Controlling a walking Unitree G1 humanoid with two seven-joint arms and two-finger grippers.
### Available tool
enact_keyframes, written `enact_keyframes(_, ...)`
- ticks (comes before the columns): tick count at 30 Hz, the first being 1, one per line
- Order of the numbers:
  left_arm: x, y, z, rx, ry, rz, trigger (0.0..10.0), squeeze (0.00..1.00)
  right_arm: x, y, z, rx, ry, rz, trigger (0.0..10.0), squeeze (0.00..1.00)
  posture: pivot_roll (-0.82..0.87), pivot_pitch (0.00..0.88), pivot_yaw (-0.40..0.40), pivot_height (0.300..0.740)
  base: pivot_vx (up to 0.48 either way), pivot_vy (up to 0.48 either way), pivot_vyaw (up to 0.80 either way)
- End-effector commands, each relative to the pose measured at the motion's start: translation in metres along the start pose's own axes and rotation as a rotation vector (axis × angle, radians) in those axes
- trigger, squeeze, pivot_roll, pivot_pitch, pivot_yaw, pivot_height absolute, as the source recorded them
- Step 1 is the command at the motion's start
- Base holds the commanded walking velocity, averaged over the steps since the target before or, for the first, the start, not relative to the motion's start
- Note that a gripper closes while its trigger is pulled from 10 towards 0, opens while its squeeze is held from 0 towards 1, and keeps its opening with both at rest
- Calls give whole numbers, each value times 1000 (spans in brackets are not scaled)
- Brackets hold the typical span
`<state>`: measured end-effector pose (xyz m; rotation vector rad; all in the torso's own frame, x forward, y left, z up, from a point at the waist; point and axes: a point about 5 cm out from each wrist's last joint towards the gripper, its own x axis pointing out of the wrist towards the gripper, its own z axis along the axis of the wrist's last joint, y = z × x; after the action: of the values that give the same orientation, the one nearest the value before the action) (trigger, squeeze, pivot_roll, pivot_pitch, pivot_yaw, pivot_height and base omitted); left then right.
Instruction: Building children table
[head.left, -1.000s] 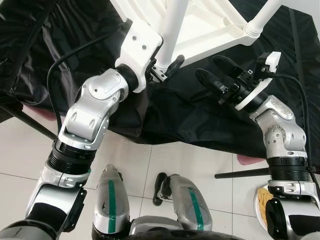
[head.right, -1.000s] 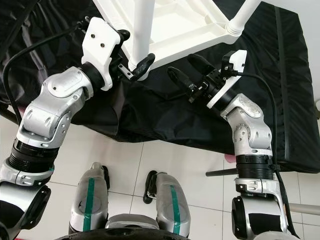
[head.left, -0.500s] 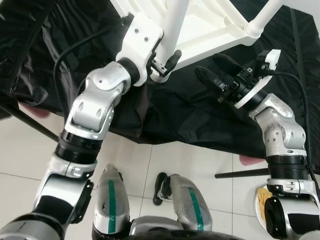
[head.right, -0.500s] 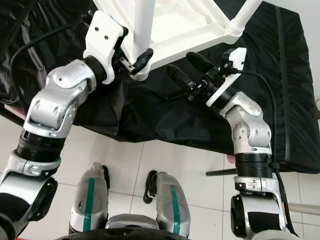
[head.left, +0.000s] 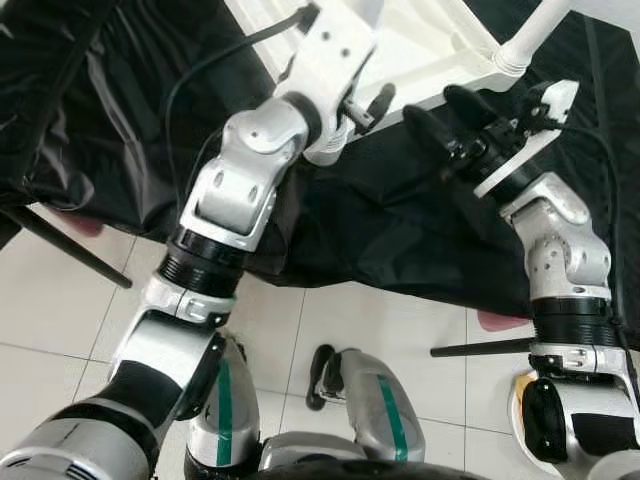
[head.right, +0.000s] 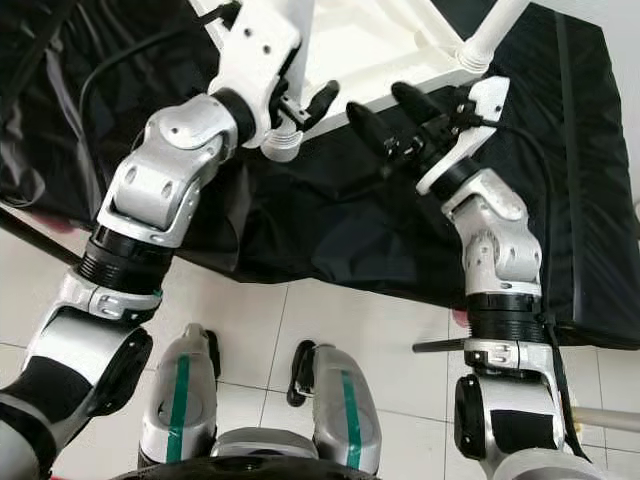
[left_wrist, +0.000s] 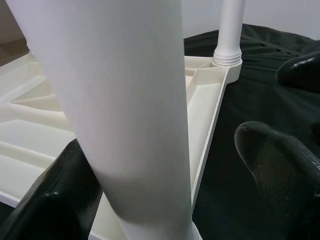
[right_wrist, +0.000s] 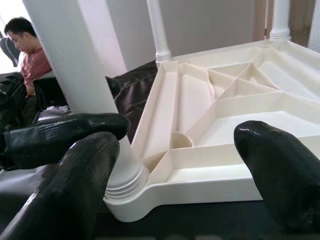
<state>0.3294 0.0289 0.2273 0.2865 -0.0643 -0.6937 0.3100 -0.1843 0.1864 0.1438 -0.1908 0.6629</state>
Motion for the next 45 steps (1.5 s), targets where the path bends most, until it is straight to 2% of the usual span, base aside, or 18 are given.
enact_keyframes(1,5,7,1,10,22,271,10000,0,-3,-7,0,-4,-5,-46,10000,0,67,91,-104,740,0,0,0)
enact_keyframes(4,10,6,3,38,43,320,10000,0,-2,-10,2,0,-16,-69,10000,0,69,87,-102,740,0,0,0)
enact_keyframes(5,18,5,6,102,80,422,10000,0,0,-12,3,10,-35,-101,10000,0,68,85,-99,740,0,0,0)
enact_keyframes(7,19,5,6,116,88,445,10000,0,1,-13,3,11,-38,-104,10000,0,68,85,-99,740,0,0,0)
enact_keyframes(11,20,5,-4,31,124,429,10000,0,2,-12,3,22,-51,-115,10000,0,66,73,-94,740,0,0,0)
enact_keyframes(12,20,7,-8,-1,127,428,8941,0,2,-11,2,26,-54,-118,10000,0,66,68,-93,740,0,0,0)
enact_keyframes(14,20,7,-8,-1,127,428,8941,0,2,-11,2,26,-54,-118,10000,0,66,68,-93,740,0,0,0)
enact_keyframes(15,19,9,-8,3,112,434,1373,0,3,-11,2,29,-56,-119,10000,0,66,68,-93,740,0,0,0)
enact_keyframes(16,18,9,-7,-21,80,414,0,0,3,-11,1,29,-57,-121,10000,0,66,66,-93,740,0,0,0)
enact_keyframes(21,17,4,-7,-67,51,359,0,0,3,-13,1,26,-60,-130,10000,0,68,63,-95,740,0,0,0)
enact_keyframes(30,8,-5,-5,-56,10,237,353,0,3,-21,4,11,-67,-165,10000,0,75,62,-104,740,0,0,0)
enact_keyframes(31,4,-5,-7,-41,6,209,2353,0,2,-23,5,3,-67,-173,10000,0,75,62,-105,740,0,0,0)
enact_keyframes(32,4,-5,-7,-41,6,209,2353,0,2,-23,5,3,-67,-173,10000,0,75,62,-105,740,0,0,0)
enact_keyframes(34,-3,-5,-10,-23,3,172,4039,0,1,-27,7,-15,-68,-192,10000,0,79,67,-107,740,0,0,0)
enact_keyframes(35,-3,-5,-10,-23,3,172,4039,0,1,-27,7,-15,-68,-192,10000,0,79,67,-107,740,0,0,0)
enact_keyframes(36,-6,-5,-12,-11,5,153,8000,0,1,-30,8,-23,-72,-204,10000,0,79,67,-107,740,0,0,0)
enact_keyframes(37,-14,-3,-15,1,8,120,10000,0,-1,-37,11,-47,-84,-247,10000,0,83,69,-108,740,0,0,0)
enact_keyframes(45,-33,0,-18,7,2,54,10000,0,-5,-52,18,-70,-123,-359,10000,0,88,71,-113,740,0,0,0)
